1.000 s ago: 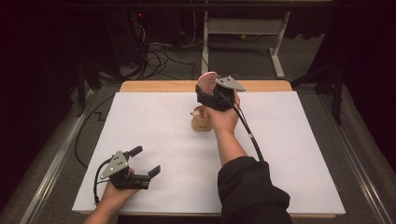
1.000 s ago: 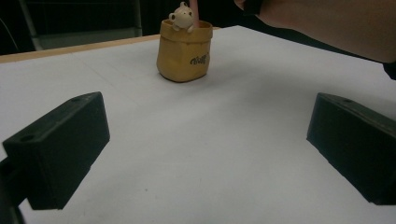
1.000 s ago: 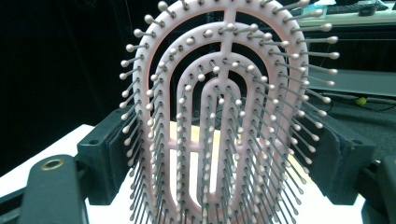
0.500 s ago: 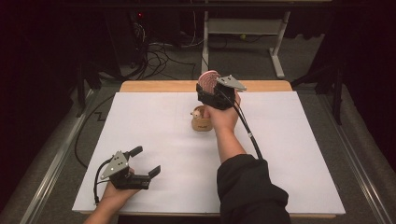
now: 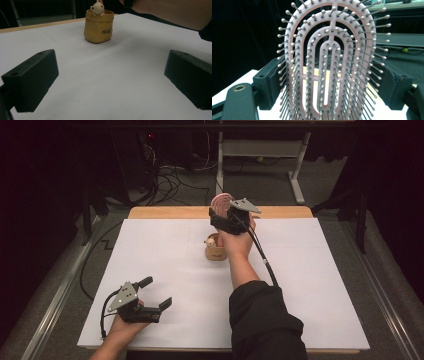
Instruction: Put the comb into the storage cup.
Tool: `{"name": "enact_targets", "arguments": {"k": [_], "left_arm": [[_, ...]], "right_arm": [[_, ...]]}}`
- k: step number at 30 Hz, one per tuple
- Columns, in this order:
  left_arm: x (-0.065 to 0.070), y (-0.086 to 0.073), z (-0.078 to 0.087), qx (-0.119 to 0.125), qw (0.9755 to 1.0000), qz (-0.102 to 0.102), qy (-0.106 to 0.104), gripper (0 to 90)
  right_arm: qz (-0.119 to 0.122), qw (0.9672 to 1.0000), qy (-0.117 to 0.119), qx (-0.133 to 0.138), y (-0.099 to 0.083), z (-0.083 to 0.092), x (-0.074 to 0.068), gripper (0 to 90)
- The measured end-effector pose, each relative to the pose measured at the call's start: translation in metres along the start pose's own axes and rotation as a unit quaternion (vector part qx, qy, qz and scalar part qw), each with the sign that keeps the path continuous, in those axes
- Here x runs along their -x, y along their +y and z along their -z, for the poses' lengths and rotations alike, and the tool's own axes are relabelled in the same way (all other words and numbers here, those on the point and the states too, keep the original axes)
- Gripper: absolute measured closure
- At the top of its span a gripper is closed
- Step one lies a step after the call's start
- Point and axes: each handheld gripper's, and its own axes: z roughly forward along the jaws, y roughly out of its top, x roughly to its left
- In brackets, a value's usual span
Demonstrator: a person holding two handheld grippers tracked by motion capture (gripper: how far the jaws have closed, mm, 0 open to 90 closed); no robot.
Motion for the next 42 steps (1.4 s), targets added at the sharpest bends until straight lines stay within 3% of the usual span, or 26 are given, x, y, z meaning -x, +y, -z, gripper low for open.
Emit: {"name": "enact_targets", "arguments": {"k": [42], "left_arm": [[0.0,-0.002,0.002,-0.001,1.0,0.007,-0.007,0.0]], "right_arm": [[-0.009,0.9997,-0.021,0.001,-0.003,-0.018,0.007,17.8]]}}
